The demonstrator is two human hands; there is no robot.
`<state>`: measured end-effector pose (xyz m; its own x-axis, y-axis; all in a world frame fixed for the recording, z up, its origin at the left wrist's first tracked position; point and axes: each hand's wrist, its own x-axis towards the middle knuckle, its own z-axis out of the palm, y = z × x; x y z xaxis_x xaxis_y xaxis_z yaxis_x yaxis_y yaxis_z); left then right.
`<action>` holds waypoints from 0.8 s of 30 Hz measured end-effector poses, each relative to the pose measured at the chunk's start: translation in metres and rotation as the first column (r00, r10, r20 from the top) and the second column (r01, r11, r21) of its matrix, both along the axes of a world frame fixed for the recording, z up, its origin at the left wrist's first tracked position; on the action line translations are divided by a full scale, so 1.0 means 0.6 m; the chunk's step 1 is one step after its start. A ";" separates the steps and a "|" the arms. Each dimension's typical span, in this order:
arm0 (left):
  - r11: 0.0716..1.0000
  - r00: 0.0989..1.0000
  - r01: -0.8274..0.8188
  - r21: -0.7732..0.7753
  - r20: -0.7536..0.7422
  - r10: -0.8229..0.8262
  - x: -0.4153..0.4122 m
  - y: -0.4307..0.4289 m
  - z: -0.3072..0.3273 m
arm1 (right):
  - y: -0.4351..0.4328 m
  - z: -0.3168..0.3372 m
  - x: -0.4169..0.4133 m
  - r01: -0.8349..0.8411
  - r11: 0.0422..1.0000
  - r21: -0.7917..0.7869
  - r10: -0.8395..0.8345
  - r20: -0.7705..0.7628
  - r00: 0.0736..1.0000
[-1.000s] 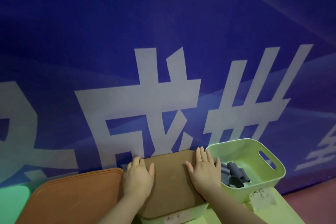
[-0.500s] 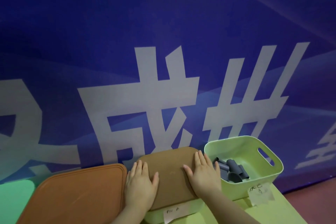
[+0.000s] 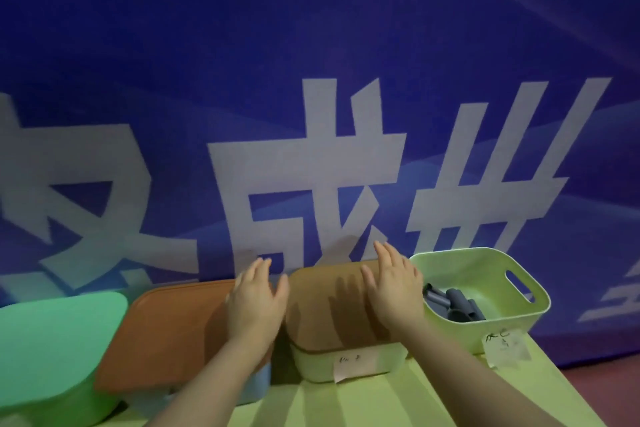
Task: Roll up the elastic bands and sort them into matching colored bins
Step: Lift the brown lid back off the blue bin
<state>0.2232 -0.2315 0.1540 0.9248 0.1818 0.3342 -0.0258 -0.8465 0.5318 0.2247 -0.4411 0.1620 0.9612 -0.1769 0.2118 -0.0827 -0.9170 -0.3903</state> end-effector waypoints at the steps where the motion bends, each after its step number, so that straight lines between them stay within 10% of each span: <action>1: 0.999 0.998 -0.016 -0.041 0.064 0.018 -0.007 0.022 0.018 | 0.019 0.019 -0.003 -0.028 1.000 0.013 0.028 0.023 0.999; 24: 0.744 0.725 -0.665 -0.069 0.183 0.665 -0.482 0.842 0.127 | 0.941 0.076 -0.222 -0.727 0.687 0.015 0.715 0.162 0.680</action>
